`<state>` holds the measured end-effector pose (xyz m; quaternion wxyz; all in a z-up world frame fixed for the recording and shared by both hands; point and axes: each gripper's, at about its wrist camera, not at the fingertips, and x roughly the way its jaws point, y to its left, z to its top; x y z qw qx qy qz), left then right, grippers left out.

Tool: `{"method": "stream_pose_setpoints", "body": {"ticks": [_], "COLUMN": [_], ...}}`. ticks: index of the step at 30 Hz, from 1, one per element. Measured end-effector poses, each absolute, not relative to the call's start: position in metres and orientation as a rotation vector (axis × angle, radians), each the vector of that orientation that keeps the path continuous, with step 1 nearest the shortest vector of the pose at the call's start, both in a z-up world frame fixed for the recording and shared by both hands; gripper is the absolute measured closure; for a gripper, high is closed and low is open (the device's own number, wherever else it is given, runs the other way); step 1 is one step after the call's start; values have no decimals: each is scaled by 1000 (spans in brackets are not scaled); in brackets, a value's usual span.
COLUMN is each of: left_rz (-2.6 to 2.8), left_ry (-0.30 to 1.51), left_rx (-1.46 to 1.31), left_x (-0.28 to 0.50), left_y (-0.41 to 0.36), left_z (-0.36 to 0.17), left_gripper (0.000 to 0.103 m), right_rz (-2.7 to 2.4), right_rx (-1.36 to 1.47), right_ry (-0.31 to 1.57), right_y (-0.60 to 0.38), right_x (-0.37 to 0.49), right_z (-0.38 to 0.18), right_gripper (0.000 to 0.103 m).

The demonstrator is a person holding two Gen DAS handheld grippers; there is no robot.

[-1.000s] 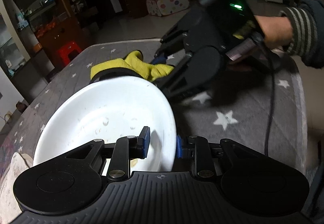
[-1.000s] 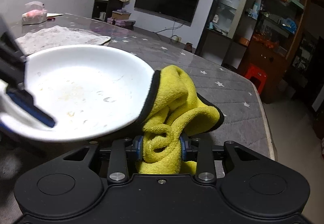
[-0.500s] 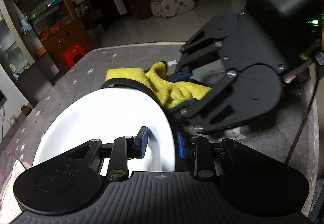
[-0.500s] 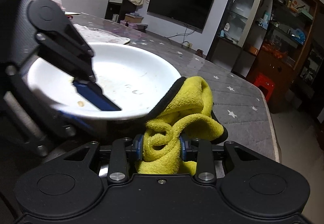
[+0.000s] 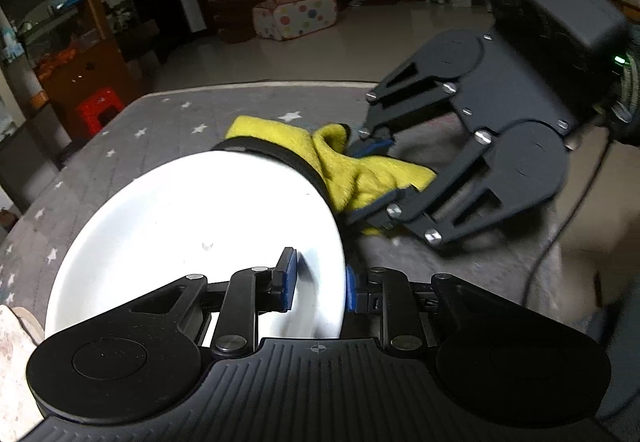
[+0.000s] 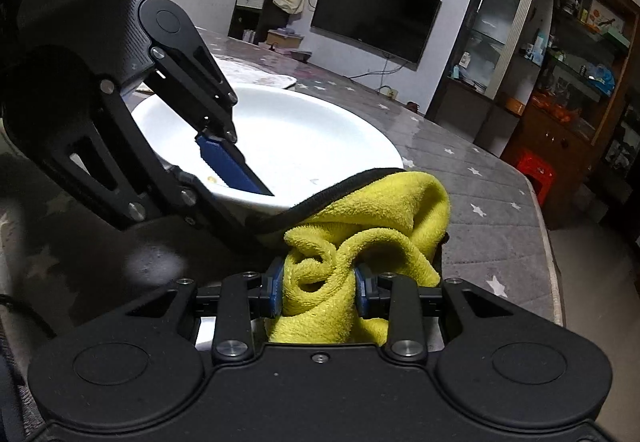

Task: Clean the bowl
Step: 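Rub the towel across the bowl interior with the right gripper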

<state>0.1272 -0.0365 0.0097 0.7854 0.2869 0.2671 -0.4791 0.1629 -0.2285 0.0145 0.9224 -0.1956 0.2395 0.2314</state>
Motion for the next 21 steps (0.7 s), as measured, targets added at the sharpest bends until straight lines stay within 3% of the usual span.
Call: {"method": "stream_pose_setpoints", "body": {"ticks": [21], "left_rz": [-1026], "left_ry": [577], "left_rx": [639], "left_x": [129], "left_y": [-42], "left_z": [5], "left_gripper": [78], "right_rz": [515], "right_rx": [-443], "right_ry": [489], "right_y": [-230], "right_x": [224], "right_z": [15], "right_gripper": [68]}}
